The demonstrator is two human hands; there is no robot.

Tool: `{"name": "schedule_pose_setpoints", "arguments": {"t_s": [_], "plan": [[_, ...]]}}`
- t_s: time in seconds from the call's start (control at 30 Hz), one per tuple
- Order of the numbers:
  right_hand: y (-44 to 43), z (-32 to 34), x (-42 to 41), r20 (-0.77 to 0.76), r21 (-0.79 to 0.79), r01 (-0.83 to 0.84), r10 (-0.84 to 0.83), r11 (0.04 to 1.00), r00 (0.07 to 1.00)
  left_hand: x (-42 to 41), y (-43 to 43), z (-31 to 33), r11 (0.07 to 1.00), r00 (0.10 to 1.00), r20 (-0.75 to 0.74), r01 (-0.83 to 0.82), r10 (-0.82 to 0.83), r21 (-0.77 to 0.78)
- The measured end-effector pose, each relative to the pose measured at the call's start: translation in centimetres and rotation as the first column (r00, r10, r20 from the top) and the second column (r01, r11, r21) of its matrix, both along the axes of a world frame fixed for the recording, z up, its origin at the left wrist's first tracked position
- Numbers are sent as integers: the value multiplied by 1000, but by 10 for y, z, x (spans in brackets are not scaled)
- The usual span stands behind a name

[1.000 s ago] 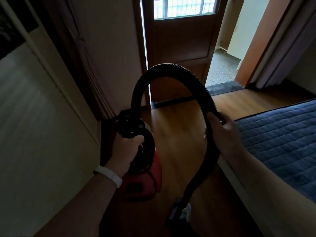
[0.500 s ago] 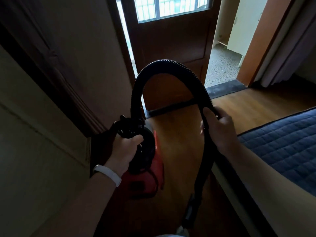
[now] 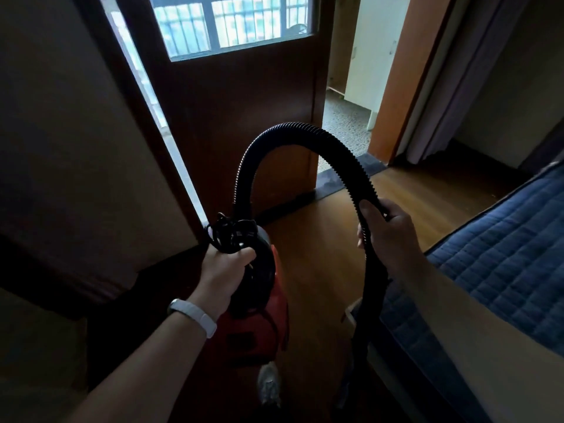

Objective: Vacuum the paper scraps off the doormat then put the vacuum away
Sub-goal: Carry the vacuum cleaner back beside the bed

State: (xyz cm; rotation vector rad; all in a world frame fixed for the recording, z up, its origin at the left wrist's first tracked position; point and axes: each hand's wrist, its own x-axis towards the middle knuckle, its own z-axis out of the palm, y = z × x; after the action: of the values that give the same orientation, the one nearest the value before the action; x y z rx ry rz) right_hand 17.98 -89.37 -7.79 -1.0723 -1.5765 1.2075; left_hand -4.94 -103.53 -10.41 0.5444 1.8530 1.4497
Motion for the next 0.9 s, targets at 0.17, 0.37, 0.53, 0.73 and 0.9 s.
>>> {"name": "schedule_pose_setpoints", "arguments": {"t_s": [0.17,0.37,0.53,0.73,0.9], "plan": [[70,8,-45,62,22,108,-109,994,992,-59,95,0,998,998,5,59,-59,7],[133,11,-73,53,51,231,-234,972,971,-103,190,7,981,981,-25,191,-191,-22],[191,6,-85,35,35,262,-263,965,964,-120,264,12,975,975,-27,222,-222,-20],[282,-20,-94,-36,-10,291,-291,957,956,-124,357,-3,956,958,-7,285,-286,-61],[379,-38,-96,-50,-49,308,-310,950,949,-124,448,-10,945,952,29,305,-304,-117]]}}
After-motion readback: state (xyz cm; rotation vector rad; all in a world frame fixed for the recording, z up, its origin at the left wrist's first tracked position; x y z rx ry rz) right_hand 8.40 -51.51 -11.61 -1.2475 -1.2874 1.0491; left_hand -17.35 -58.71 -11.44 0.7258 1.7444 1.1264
